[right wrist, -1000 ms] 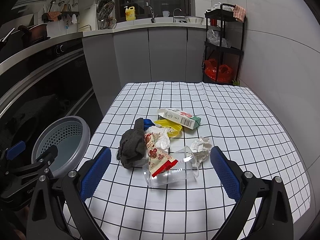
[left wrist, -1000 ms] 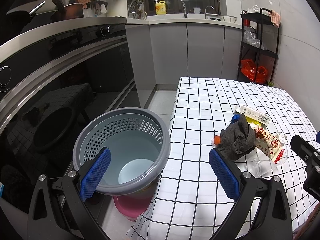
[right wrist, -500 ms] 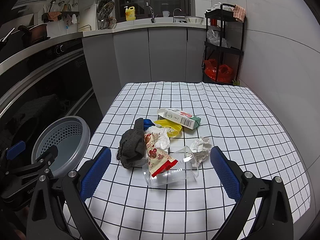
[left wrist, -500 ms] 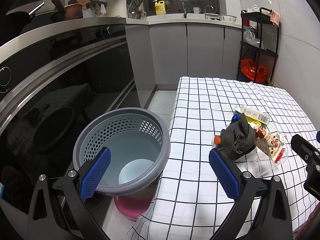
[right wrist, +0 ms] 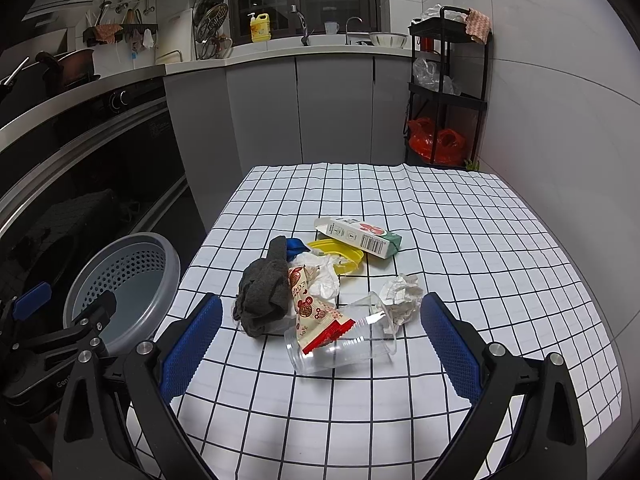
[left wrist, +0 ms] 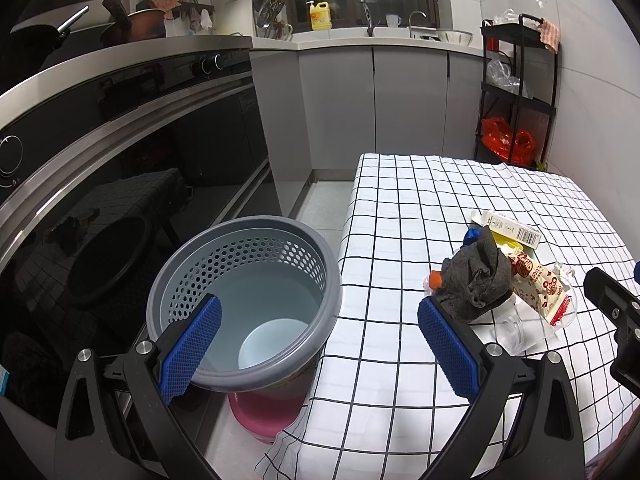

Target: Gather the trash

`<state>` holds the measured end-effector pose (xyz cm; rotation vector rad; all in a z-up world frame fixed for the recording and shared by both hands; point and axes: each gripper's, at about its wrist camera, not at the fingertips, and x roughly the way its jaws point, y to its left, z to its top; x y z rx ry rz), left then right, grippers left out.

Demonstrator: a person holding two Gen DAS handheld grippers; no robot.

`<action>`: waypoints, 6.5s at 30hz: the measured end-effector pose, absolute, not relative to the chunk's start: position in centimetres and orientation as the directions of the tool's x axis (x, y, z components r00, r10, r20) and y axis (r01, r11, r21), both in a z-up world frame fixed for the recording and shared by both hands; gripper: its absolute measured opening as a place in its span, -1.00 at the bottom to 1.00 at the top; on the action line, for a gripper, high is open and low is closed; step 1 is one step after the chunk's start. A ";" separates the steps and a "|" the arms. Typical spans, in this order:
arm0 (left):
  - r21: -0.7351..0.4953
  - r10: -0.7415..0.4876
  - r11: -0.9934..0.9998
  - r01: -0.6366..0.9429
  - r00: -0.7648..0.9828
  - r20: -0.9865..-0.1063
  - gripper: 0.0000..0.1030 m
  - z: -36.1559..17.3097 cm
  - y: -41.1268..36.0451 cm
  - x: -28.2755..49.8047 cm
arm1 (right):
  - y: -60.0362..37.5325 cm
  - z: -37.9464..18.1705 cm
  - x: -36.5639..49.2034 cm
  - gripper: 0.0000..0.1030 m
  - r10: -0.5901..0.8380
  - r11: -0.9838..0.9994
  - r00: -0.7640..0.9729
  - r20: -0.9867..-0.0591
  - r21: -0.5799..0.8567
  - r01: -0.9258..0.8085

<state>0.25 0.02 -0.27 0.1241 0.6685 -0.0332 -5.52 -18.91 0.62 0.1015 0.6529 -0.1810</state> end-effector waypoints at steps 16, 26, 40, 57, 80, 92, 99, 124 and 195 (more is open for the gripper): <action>0.109 0.012 0.992 0.071 0.784 -0.621 0.87 -0.4 0.1 0.3 | -19.1 0.5 -5.6 0.84 -0.132 0.979 0.778 -0.615 0.040 0.198; 0.116 0.014 0.990 0.077 0.777 -0.630 0.87 -0.9 -0.4 0.5 | -20.3 -0.2 -5.7 0.84 -0.128 0.978 0.769 -0.626 0.048 0.201; 0.118 -0.001 0.986 0.114 0.724 -0.690 0.87 -3.4 -2.2 2.2 | -24.7 -2.5 -5.9 0.84 -0.129 0.967 0.721 -0.681 0.076 0.245; 0.108 -0.010 0.986 0.129 0.687 -0.727 0.87 -5.0 -3.2 3.6 | -24.1 -4.3 -4.0 0.84 -0.060 0.988 0.703 -0.709 0.060 0.145; 0.110 -0.005 0.986 0.122 0.690 -0.723 0.87 -5.0 -3.0 4.1 | -19.2 -5.5 1.2 0.29 -0.147 0.983 0.699 -0.700 -0.182 0.024; 0.098 -0.039 0.983 0.154 0.700 -0.714 0.87 -5.1 -4.2 3.9 | -19.6 -4.5 0.5 -0.53 -0.049 0.996 0.709 -0.703 -0.087 -0.017; 0.044 -0.121 0.975 0.218 0.687 -0.717 0.87 -5.5 -6.1 4.1 | -21.7 -3.1 -0.5 -0.60 0.021 0.999 0.724 -0.690 0.044 0.013; -0.029 -0.250 0.932 0.361 0.583 -0.773 0.72 -9.1 -13.8 7.6 | -25.7 -0.8 -2.2 -0.61 0.084 0.979 0.767 -0.637 0.198 0.058; -0.166 -0.406 0.868 0.468 0.476 -0.780 -0.54 -6.6 -3.1 1.0 | -20.0 -0.2 0.0 -0.61 0.170 0.977 0.773 -0.611 0.207 -0.051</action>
